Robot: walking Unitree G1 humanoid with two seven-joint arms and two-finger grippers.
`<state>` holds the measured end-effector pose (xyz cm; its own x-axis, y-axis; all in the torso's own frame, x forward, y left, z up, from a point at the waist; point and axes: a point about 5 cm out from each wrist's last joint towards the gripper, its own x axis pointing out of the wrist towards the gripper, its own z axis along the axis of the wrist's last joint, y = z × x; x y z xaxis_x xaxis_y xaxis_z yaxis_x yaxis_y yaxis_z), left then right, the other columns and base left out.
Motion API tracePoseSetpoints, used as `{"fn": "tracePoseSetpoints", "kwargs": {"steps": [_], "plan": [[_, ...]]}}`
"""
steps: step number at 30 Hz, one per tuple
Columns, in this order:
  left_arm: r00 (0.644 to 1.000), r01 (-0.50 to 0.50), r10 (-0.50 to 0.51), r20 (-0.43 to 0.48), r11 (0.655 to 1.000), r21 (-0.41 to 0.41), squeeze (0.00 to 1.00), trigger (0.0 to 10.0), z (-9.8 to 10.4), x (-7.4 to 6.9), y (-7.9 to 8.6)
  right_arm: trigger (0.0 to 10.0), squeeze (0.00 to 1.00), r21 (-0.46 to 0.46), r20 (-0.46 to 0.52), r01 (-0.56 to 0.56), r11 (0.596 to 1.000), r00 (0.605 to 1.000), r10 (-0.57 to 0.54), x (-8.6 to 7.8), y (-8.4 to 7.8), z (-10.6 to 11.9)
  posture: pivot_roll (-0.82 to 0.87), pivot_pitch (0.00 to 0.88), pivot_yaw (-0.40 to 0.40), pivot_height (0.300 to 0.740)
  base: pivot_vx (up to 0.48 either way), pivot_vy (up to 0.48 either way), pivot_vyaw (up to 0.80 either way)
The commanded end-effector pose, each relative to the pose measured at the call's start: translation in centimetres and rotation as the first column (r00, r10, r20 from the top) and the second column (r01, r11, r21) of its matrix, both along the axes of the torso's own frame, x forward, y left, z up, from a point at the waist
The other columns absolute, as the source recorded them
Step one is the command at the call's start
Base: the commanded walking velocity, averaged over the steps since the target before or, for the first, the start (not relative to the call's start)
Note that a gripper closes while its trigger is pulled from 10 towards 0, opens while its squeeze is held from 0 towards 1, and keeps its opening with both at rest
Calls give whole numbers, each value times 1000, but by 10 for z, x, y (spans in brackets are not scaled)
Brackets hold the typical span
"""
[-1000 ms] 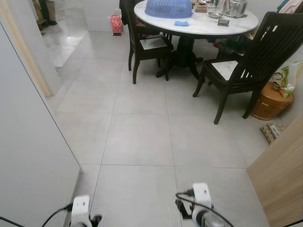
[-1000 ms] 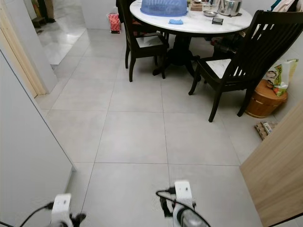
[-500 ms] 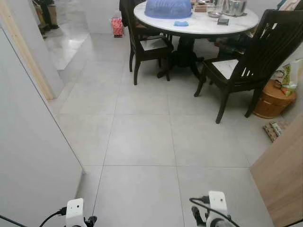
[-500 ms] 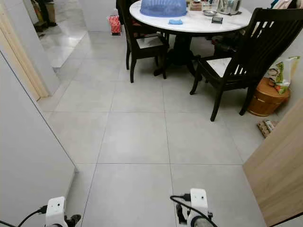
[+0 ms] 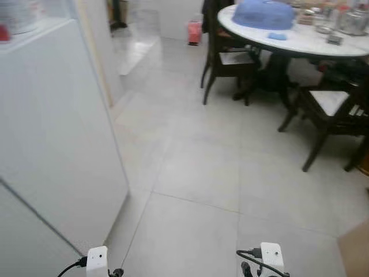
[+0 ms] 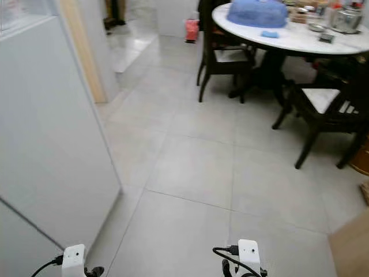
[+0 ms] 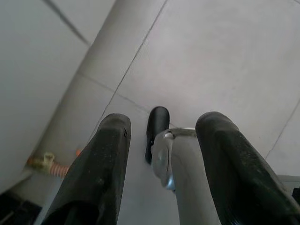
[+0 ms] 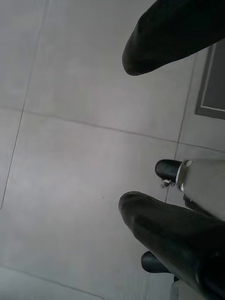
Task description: Restocking fridge
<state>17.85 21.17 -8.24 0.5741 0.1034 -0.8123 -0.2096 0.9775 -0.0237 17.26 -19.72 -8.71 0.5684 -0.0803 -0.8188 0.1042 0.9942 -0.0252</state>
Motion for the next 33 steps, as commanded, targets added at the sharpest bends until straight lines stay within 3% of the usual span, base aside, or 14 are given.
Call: {"fn": "tracePoseSetpoints", "kwargs": {"steps": [1, 8, 14, 22, 33], "plan": [[1000, 13, -13, -24, 1000, 17, 0, 10000, -2, -6, 4, 10000, 0, 3, 0, 4, 1000, 1000, -4, -1, 2, -1, -120, 0, -22, 740, 0, 0, 800], [1000, 18, -17, -19, 1000, 24, 0, 10000, 0, -3, 7, 10000, 0, -3, 0, -6, 1000, 1000, 6, 0, 2, 0, -114, 0, -31, 740, 0, 0, 800], [1000, 21, -20, -19, 1000, 14, 0, 10000, -1, -2, -1, 10000, 0, -7, -7, -12, 1000, 1000, 12, 0, 1, -1, -112, 0, -32, 740, 0, 0, 800], [999, 24, -24, -48, 1000, 7, 0, 10000, -7, -12, -8, 10000, 0, -18, -19, -15, 1000, 1000, 15, -5, -1, -2, -113, 0, -38, 740, 0, 0, 800], [999, 20, -19, -44, 1000, 16, 0, 10000, -6, -11, -5, 10000, 0, -27, -30, -2, 1000, 1000, 1, -10, -5, -4, -113, 0, -38, 740, 0, 0, 800]]}}
